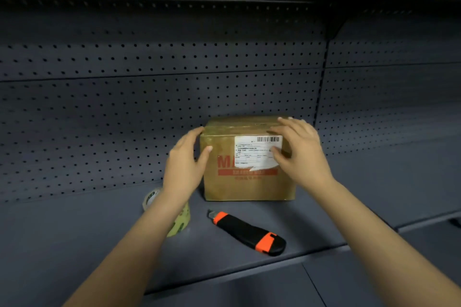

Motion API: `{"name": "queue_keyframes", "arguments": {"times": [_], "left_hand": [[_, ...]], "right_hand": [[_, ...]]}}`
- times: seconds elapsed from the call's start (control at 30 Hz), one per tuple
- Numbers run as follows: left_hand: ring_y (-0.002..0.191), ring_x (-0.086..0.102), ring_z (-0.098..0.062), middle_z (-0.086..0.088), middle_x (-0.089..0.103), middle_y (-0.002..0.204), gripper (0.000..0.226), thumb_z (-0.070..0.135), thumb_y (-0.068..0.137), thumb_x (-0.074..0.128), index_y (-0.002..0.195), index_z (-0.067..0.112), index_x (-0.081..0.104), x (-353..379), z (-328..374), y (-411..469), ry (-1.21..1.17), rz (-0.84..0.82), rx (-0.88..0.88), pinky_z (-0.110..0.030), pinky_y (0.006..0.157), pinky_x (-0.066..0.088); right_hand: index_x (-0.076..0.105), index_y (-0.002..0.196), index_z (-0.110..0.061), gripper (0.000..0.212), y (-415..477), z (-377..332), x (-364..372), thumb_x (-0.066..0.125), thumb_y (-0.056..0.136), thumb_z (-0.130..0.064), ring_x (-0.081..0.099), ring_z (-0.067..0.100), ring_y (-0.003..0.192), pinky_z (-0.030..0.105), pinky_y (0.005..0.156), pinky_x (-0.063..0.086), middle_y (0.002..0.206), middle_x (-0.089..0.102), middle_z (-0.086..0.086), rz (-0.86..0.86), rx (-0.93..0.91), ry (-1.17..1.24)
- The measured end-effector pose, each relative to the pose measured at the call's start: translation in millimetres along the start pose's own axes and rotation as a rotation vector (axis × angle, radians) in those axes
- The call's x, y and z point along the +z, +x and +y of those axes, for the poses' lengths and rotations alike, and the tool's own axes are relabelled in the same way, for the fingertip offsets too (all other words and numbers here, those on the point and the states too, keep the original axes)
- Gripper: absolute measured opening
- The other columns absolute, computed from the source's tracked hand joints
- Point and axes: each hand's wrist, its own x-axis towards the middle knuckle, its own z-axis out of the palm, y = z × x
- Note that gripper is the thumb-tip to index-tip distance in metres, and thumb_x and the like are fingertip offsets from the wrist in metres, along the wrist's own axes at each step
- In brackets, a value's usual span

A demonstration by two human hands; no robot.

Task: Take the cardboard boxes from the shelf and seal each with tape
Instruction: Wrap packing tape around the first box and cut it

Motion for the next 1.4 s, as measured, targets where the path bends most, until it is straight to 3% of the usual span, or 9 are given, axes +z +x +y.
{"name": "queue_keyframes", "arguments": {"times": [0.2, 0.37, 0.5, 0.67, 0.77, 0.87, 1.03, 1.27, 1.4], "left_hand": [[0.122, 0.047, -0.021, -0.003, 0.058, 0.127, 0.037, 0.015, 0.093, 0.062, 0.130, 0.013, 0.058, 5, 36, -4, 0.053, -0.037, 0.313, -0.038, 0.105, 0.038], [0.124, 0.049, -0.023, -0.003, 0.059, 0.131, 0.040, 0.015, 0.095, 0.058, 0.135, 0.013, 0.056, 39, 75, -5, -0.003, -0.199, 0.420, -0.038, 0.108, 0.035], [0.129, 0.046, -0.019, -0.001, 0.057, 0.136, 0.042, 0.021, 0.097, 0.054, 0.139, 0.015, 0.053, 53, 88, -8, 0.006, -0.221, 0.404, -0.035, 0.117, 0.022], [0.118, 0.050, -0.012, 0.007, 0.061, 0.121, 0.038, 0.033, 0.090, 0.046, 0.122, 0.021, 0.063, 51, 85, -10, -0.010, -0.184, 0.412, -0.026, 0.107, 0.028], [0.114, 0.049, -0.009, 0.009, 0.060, 0.116, 0.036, 0.033, 0.086, 0.048, 0.115, 0.022, 0.065, 47, 86, -9, -0.024, -0.155, 0.380, -0.019, 0.100, 0.026], [0.114, 0.052, -0.009, 0.013, 0.060, 0.115, 0.033, 0.034, 0.087, 0.055, 0.117, 0.023, 0.065, 50, 96, -12, -0.084, -0.162, 0.360, -0.029, 0.101, 0.037], [0.113, 0.055, -0.005, 0.012, 0.065, 0.113, 0.024, 0.031, 0.092, 0.064, 0.114, 0.023, 0.069, 61, 109, -20, -0.172, -0.099, 0.332, -0.037, 0.098, 0.044], [0.105, 0.056, -0.010, 0.008, 0.064, 0.103, 0.014, 0.028, 0.091, 0.062, 0.094, 0.016, 0.069, 70, 112, -20, -0.144, -0.068, 0.342, -0.041, 0.093, 0.042], [0.096, 0.055, -0.014, 0.008, 0.059, 0.093, 0.008, 0.028, 0.088, 0.061, 0.083, 0.023, 0.057, 78, 124, -19, -0.136, -0.035, 0.289, -0.048, 0.089, 0.039]], "right_hand": [[0.046, 0.139, -0.020, 0.071, -11, -8, -17, 0.079, 0.078, -0.038, 0.037, 0.019, 0.132, 0.041, 0.112, 0.032, 0.141, 0.045, -0.001, -0.051, 0.305, 0.039], [0.054, 0.130, -0.020, 0.054, -19, -2, -33, 0.078, 0.082, -0.024, 0.057, 0.009, 0.110, 0.011, 0.087, 0.042, 0.125, 0.061, -0.005, -0.081, 0.403, 0.242], [0.062, 0.119, -0.020, 0.040, -25, 5, -43, 0.078, 0.083, -0.024, 0.058, 0.006, 0.106, 0.025, 0.095, 0.049, 0.115, 0.063, -0.007, -0.086, 0.297, 0.232], [0.066, 0.106, -0.018, 0.042, -21, 20, -53, 0.084, 0.072, -0.035, 0.050, -0.002, 0.112, 0.006, 0.096, 0.034, 0.115, 0.056, -0.008, -0.146, 0.113, 0.323], [0.065, 0.107, -0.018, 0.047, -10, 30, -53, 0.086, 0.070, -0.038, 0.051, -0.001, 0.117, 0.011, 0.099, 0.036, 0.119, 0.058, -0.008, -0.227, -0.012, 0.408], [0.064, 0.106, -0.017, 0.049, -3, 39, -48, 0.085, 0.069, -0.041, 0.057, 0.007, 0.110, 0.024, 0.096, 0.045, 0.110, 0.062, -0.009, -0.250, -0.112, 0.502], [0.064, 0.098, -0.017, 0.048, -5, 54, -34, 0.081, 0.067, -0.049, 0.060, 0.012, 0.106, 0.031, 0.092, 0.047, 0.105, 0.064, -0.006, -0.175, -0.181, 0.633], [0.066, 0.096, -0.016, 0.041, -3, 66, -15, 0.079, 0.072, -0.047, 0.056, 0.019, 0.099, 0.021, 0.089, 0.039, 0.100, 0.063, -0.004, -0.120, -0.307, 0.660], [0.065, 0.095, -0.016, 0.037, -3, 68, -13, 0.076, 0.075, -0.045, 0.054, 0.021, 0.100, 0.027, 0.088, 0.041, 0.099, 0.062, -0.004, -0.134, -0.305, 0.663]]}}
